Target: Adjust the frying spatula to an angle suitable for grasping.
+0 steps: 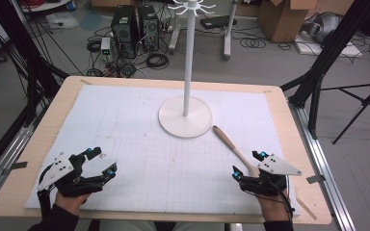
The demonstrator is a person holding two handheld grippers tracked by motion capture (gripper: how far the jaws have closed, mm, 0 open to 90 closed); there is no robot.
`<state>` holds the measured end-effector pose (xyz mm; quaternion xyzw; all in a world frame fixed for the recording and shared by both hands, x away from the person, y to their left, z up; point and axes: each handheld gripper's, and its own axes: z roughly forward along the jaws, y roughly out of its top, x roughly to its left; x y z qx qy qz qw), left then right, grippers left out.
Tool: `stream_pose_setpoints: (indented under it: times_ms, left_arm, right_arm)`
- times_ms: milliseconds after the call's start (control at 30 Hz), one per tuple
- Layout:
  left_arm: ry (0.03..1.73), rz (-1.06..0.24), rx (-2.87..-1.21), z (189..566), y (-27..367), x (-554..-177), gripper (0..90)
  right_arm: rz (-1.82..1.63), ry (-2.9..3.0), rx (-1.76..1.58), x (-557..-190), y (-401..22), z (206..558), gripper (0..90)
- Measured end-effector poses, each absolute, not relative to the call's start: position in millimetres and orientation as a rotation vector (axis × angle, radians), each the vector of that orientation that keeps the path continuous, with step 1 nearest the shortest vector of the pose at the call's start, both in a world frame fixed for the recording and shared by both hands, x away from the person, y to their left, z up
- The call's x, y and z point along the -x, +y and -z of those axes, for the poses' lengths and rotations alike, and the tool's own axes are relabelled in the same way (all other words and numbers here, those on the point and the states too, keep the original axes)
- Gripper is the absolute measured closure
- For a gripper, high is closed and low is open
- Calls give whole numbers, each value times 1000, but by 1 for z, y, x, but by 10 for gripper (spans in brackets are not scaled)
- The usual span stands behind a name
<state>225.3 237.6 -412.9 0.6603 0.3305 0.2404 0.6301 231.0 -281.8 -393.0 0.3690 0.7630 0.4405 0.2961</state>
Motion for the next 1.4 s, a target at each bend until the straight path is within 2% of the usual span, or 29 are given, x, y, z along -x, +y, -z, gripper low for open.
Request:
stream_pose_setpoints:
  times_ms: [500, 733, 1400]
  left_arm:
    - [729, -524, -1543, 414, 230, -228, 184]
    - [725, -526, -1545, 414, 229, -225, 183]
    - [739, -520, -1548, 416, 231, -228, 184]
  right_arm:
    - [-1171, 2015, -999, -225, -283, 391, 194]
    - [-1169, 2025, -987, -224, -278, 387, 158]
    - [-1196, 2022, -997, -225, -278, 378, 159]
